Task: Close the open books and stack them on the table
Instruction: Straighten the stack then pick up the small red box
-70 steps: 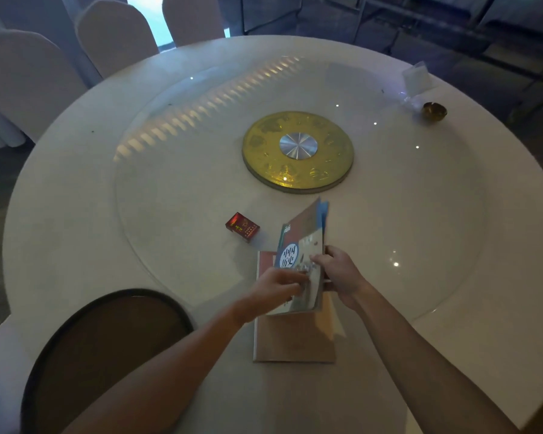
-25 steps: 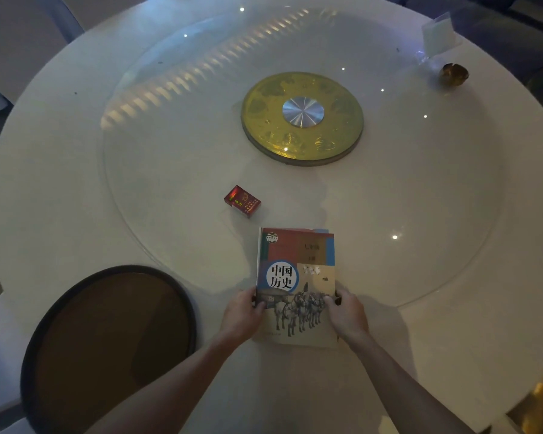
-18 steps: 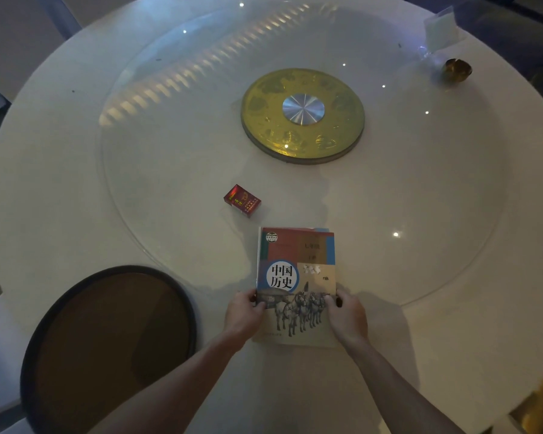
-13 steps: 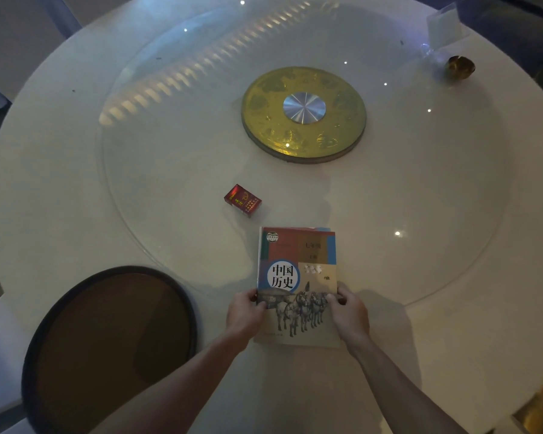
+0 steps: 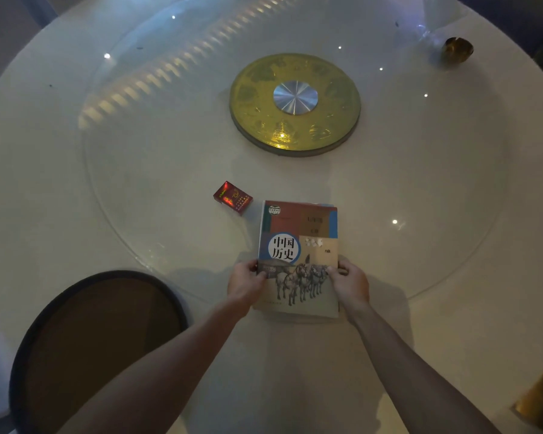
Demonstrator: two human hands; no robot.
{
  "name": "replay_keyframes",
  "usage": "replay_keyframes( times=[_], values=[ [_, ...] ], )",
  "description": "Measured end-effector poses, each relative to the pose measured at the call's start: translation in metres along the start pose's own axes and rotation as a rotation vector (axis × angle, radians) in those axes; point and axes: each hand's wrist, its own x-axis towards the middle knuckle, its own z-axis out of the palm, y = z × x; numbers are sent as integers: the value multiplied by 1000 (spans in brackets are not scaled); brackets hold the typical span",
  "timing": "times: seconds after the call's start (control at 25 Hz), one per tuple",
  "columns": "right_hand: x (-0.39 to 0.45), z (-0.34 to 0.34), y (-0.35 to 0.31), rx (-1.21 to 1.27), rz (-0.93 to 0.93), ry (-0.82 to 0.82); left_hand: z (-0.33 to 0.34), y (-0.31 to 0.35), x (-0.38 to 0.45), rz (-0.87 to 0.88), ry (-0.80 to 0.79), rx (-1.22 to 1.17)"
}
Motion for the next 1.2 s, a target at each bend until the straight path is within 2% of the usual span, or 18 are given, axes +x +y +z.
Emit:
replay_keyframes(
  times=[0.24, 0.36, 0.44, 0.6, 0.72, 0.84, 0.96, 1.08, 1.2],
  values=[
    [7, 6, -6, -31, 39, 21, -11, 3, 9, -26, -61, -27],
    [10, 17, -41, -158, -119, 168, -34, 17, 32, -42, 9, -64],
    [15, 31, -74, -147, -281, 181, -53, 34, 51, 6, 122, -76],
    [28, 73, -133, -173, -462, -86, -90, 63, 101, 38, 266, -112],
    [37, 105, -161, -238, -498, -293, -110, 69, 135, -38, 255, -117],
    [47, 131, -179, -346, -551, -322, -108, 62, 147, -138, 209, -166],
    [58, 152, -190, -492, -596, -323, -99, 45, 146, -137, 190, -217],
    [62, 163, -195, -557, -502, -377, -92, 36, 143, -81, 131, -265],
    [60, 172, -190, -483, -442, -418, -98, 38, 137, -33, 87, -305]
  ],
)
